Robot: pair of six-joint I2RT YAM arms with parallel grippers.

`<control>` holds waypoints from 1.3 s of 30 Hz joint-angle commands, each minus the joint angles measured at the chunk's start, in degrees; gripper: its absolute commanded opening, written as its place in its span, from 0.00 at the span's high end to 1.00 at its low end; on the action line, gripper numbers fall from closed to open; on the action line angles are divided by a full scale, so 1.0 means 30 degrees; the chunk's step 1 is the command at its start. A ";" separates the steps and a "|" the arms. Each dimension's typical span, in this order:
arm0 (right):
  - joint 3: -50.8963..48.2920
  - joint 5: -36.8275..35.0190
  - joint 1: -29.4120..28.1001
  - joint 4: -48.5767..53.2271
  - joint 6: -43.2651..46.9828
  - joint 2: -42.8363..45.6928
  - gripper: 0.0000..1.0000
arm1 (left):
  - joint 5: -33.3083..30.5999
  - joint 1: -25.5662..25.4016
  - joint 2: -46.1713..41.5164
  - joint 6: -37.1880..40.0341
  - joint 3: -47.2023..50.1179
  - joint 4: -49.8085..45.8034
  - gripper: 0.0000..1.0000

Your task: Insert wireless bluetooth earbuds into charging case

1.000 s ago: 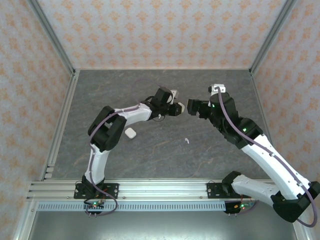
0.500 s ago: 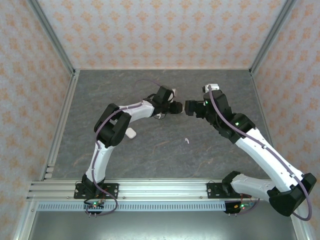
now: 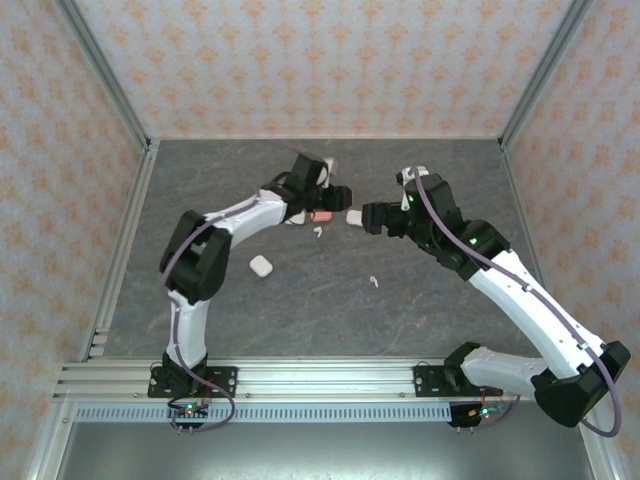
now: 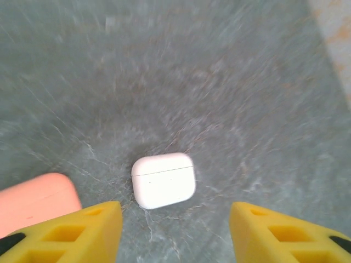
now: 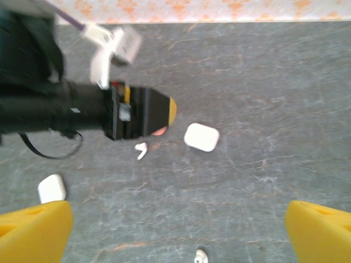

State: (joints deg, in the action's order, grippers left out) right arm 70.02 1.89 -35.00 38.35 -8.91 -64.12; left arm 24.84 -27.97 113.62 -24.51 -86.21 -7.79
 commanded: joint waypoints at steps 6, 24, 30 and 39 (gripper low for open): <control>0.0798 0.0182 -0.3487 0.0327 -0.1254 -0.3025 0.00 | 0.0593 0.3334 -0.6973 -0.0073 0.4670 -0.0065 0.41; 0.7068 0.0091 -0.8803 -0.0765 -0.0878 -1.5542 0.02 | 0.4320 1.3463 -1.3429 -0.0676 1.1672 -0.2338 0.30; 1.1336 0.0480 -0.8822 0.0287 0.0582 -1.9747 0.05 | 0.4795 1.4556 -1.3597 -0.0017 1.2034 -0.3241 0.30; 1.4825 0.0742 -0.8301 0.1135 0.0757 -2.3330 0.11 | 0.4669 1.4954 -1.3607 0.0495 1.2214 -0.3785 0.30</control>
State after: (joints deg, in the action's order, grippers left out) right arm 112.01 4.14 -60.99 39.27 -7.05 -132.60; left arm 37.54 16.32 73.65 -24.49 -50.06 -17.28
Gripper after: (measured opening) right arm 0.901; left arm 0.701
